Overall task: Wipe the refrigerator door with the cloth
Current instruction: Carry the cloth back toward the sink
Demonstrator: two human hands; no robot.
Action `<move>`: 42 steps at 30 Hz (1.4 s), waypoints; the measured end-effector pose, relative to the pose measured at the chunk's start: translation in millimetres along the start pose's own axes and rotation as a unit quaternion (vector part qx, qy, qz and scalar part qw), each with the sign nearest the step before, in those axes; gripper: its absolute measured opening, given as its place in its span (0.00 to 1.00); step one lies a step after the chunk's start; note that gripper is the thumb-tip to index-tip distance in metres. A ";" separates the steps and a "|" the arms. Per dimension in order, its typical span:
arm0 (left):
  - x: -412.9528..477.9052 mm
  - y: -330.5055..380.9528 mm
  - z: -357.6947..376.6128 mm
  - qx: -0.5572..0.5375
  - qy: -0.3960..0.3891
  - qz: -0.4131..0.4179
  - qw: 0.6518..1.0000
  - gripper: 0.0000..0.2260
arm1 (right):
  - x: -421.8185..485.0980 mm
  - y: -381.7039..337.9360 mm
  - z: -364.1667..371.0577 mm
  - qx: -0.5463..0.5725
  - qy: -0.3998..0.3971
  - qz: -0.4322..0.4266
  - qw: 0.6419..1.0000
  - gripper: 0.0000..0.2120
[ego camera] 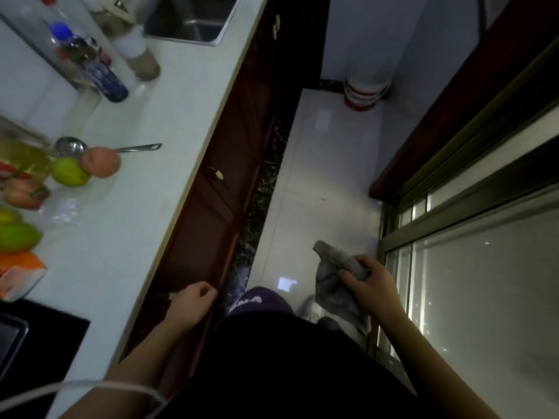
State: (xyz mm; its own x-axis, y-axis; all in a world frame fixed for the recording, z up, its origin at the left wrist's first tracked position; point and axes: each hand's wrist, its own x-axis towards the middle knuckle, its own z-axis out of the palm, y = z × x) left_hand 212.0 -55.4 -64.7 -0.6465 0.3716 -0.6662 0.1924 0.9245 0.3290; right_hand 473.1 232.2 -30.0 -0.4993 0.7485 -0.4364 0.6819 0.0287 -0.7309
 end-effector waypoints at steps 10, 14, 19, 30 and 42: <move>116.1 53.5 -28.9 -0.109 -0.025 -0.101 0.989 0.15 | 156.0 -59.3 -40.7 -0.022 0.018 0.005 1.000 0.12; 185.3 111.5 -58.3 -0.113 -0.056 -0.079 0.989 0.15 | 201.7 -77.0 -68.4 -0.030 0.069 0.043 0.996 0.12; 282.0 218.2 -103.0 -0.044 -0.110 0.000 0.993 0.14 | 259.0 -98.6 -102.0 -0.002 0.133 0.078 0.988 0.11; 404.1 421.0 -156.0 -0.107 -0.071 0.030 0.991 0.15 | 458.9 -138.6 -171.5 -0.011 0.101 0.071 0.992 0.13; 470.4 460.0 -200.2 -0.071 -0.005 -0.071 0.995 0.13 | 667.2 -243.1 -219.3 -0.026 0.006 -0.029 0.999 0.10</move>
State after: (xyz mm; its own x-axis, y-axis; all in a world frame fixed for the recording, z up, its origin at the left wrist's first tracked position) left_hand -151.4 527.8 -92.8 -0.6517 0.2389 -0.7199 -0.0071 0.9471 0.3208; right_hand 91.5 869.9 -28.5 -0.5324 0.7524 -0.3879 0.6789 0.1057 -0.7266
